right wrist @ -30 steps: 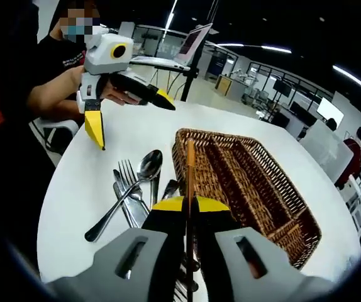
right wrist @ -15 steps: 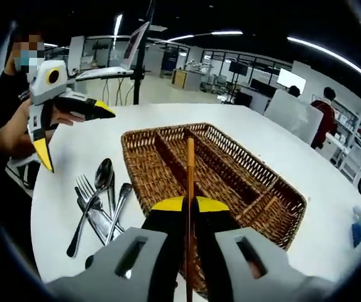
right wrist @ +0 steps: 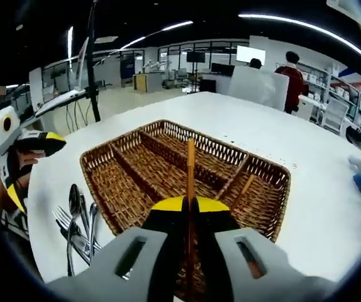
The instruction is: Arrange the knives, forks, and spoons in their matching storage slots by inserting each utensil handle-first until every utensil is classified and aligned in the correct compartment
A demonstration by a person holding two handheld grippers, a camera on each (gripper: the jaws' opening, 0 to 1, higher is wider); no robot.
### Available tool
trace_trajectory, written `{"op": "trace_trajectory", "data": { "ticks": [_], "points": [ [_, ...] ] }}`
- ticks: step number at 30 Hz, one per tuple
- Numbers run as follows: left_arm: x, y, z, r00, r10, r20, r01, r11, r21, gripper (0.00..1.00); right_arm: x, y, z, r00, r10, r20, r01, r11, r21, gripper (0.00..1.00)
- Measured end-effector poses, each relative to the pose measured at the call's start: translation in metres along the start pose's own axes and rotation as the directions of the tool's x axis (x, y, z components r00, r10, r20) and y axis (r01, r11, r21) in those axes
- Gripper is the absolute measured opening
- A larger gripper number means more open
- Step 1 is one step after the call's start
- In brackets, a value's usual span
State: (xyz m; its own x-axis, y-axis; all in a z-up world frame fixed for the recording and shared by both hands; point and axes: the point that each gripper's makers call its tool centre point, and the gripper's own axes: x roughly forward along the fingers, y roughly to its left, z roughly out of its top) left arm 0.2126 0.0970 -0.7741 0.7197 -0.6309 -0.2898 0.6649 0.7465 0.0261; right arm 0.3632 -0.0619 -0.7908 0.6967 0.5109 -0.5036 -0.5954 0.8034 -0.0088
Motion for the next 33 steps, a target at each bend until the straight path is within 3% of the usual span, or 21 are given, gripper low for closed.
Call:
{"op": "trace_trajectory", "data": {
  "ticks": [5,12,15,18,24,26,29,33],
  "points": [
    [0.000,0.000,0.000,1.000,-0.002,0.003,0.002,1.000,0.000,0.99,0.006,-0.018,0.003,0.998,-0.056,0.033,0.050,0.986,0.162,0.03],
    [-0.001,0.003,-0.002,1.000,0.005,0.002,-0.005,1.000,-0.004,0.99,0.013,-0.033,0.003,0.990,-0.128,0.054,0.110,0.960,0.258,0.03],
    [-0.001,0.003,-0.002,1.000,0.005,0.004,-0.005,1.000,-0.007,0.99,0.017,-0.039,-0.002,0.986,-0.154,0.058,0.128,0.939,0.318,0.03],
    [-0.001,0.003,-0.002,1.000,0.003,0.002,-0.003,1.000,-0.007,0.99,0.020,-0.049,-0.006,0.978,-0.195,0.070,0.148,0.893,0.426,0.03],
    [-0.002,0.004,-0.003,1.000,0.003,0.001,-0.003,1.000,-0.008,0.99,0.023,-0.059,-0.013,0.964,-0.254,0.074,0.186,0.849,0.494,0.03],
    [-0.002,0.004,-0.004,1.000,0.003,0.001,-0.003,1.000,-0.008,0.99,0.021,-0.067,-0.017,0.950,-0.304,0.076,0.224,0.828,0.514,0.03],
    [-0.002,0.004,-0.004,1.000,0.001,0.002,-0.001,1.000,-0.011,0.99,0.025,-0.064,-0.023,0.952,-0.298,0.064,0.220,0.817,0.533,0.03],
    [-0.001,0.005,-0.005,1.000,0.002,-0.001,-0.002,1.000,-0.010,0.99,0.025,-0.064,-0.024,0.943,-0.329,0.047,0.257,0.813,0.523,0.03]
  ]
}}
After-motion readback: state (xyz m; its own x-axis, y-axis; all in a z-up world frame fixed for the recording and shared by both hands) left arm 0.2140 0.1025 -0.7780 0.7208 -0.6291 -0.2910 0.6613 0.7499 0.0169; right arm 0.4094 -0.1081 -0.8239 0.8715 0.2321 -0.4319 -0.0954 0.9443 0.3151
